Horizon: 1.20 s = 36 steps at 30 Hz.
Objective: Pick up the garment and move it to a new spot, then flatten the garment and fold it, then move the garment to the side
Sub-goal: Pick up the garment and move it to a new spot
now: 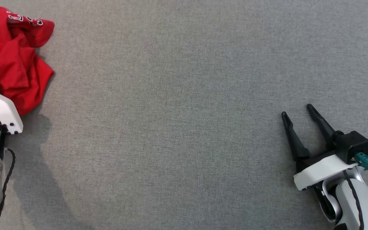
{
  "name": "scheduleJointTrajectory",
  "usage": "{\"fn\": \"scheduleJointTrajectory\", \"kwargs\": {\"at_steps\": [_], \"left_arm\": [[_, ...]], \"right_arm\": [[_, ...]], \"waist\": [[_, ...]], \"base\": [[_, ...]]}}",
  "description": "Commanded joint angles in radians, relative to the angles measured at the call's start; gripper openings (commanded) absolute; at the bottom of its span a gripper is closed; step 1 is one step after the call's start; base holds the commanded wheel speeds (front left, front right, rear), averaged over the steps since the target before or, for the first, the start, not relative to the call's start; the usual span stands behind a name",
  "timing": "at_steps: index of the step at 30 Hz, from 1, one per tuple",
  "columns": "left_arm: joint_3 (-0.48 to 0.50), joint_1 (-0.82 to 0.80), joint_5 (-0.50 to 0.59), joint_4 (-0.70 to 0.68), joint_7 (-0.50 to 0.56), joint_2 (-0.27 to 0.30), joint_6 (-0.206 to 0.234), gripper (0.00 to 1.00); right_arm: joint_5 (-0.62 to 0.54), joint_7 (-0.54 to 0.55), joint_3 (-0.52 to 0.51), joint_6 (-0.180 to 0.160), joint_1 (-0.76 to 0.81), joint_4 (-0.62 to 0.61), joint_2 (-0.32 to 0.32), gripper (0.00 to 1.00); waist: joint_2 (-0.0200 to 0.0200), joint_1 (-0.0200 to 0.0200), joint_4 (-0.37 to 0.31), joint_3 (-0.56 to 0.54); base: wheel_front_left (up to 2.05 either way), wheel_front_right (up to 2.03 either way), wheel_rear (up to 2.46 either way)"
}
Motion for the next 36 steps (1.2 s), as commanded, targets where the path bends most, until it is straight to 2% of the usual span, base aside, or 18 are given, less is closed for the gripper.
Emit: {"fn": "scheduleJointTrajectory", "kwargs": {"at_steps": [1,5,10,14,19,22,24,26,29,31,33,34,35,36], "left_arm": [[-0.007,-0.023,0.005,-0.006,-0.024,0.005,-0.008,0.00],[-0.044,-0.052,0.025,-0.034,-0.098,-0.001,-0.021,0.00],[-0.084,-0.088,0.035,-0.063,-0.155,-0.044,-0.042,0.00],[-0.120,-0.102,0.028,-0.091,-0.187,-0.112,-0.058,0.00],[-0.190,-0.066,0.027,-0.136,-0.204,-0.230,-0.069,0.00],[-0.231,-0.026,-0.016,-0.173,-0.209,-0.266,-0.075,0.00],[-0.289,0.015,-0.076,-0.211,-0.210,-0.280,-0.078,0.00],[-0.422,0.076,-0.192,-0.283,-0.210,-0.288,-0.078,0.00],[-0.601,0.147,-0.296,-0.380,-0.210,-0.279,-0.073,0.00],[-0.695,0.203,-0.360,-0.422,-0.210,-0.277,-0.049,0.00],[-0.760,0.235,-0.392,-0.466,-0.209,-0.280,-0.001,0.00],[-0.788,0.256,-0.412,-0.481,-0.209,-0.281,0.019,0.00],[-0.788,0.256,-0.412,-0.481,-0.209,-0.281,0.019,0.00],[-0.815,0.274,-0.415,-0.488,-0.209,-0.282,0.035,0.30]], "right_arm": [[0.008,0.003,-0.004,-0.001,0.029,0.025,-0.003,1.00],[0.003,0.003,-0.014,0.000,0.038,0.024,0.018,1.00],[0.009,0.002,-0.018,0.000,0.055,0.028,0.044,1.00],[0.014,0.002,-0.025,0.000,0.068,0.034,0.064,1.00],[0.017,0.002,-0.032,0.000,0.088,0.039,0.085,1.00],[0.016,0.002,-0.036,0.000,0.102,0.045,0.096,1.00],[0.018,0.002,-0.034,0.000,0.108,0.048,0.102,1.00],[0.022,0.002,-0.030,0.000,0.113,0.055,0.106,1.00],[0.027,0.002,-0.032,0.000,0.120,0.058,0.113,1.00],[0.026,0.002,-0.036,0.000,0.123,0.058,0.119,1.00],[0.029,0.002,-0.040,0.000,0.128,0.058,0.120,1.00],[0.029,0.002,-0.044,0.000,0.130,0.058,0.121,1.00],[0.029,0.002,-0.044,0.000,0.130,0.058,0.121,1.00],[0.030,0.002,-0.044,0.000,0.131,0.059,0.123,1.00]], "waist": [[0.0000,0.0000,-0.005,-0.016],[0.0000,0.0000,-0.010,-0.059],[0.0000,0.0000,-0.025,-0.119],[0.0000,0.0000,-0.046,-0.157],[0.0000,0.0000,-0.087,-0.195],[0.0000,0.0000,-0.117,-0.218],[0.0000,0.0000,-0.141,-0.231],[0.0000,0.0000,-0.166,-0.241],[0.0000,0.0000,-0.189,-0.251],[0.0000,0.0000,-0.204,-0.260],[0.0000,0.0000,-0.213,-0.266],[0.0000,0.0000,-0.216,-0.267],[0.0000,0.0000,-0.216,-0.267],[0.0000,0.0000,-0.218,-0.268]], "base": [[0.00,0.00,0.00],[0.00,0.00,0.00],[0.00,0.00,0.00],[0.00,0.00,0.00],[0.00,0.00,0.00],[0.00,0.00,0.00],[0.00,0.00,0.00],[0.00,0.00,0.00],[0.00,0.00,0.00],[0.00,0.00,0.00],[0.00,0.00,0.00],[0.00,0.00,0.00],[0.00,0.00,0.00],[0.00,0.00,0.00]]}}
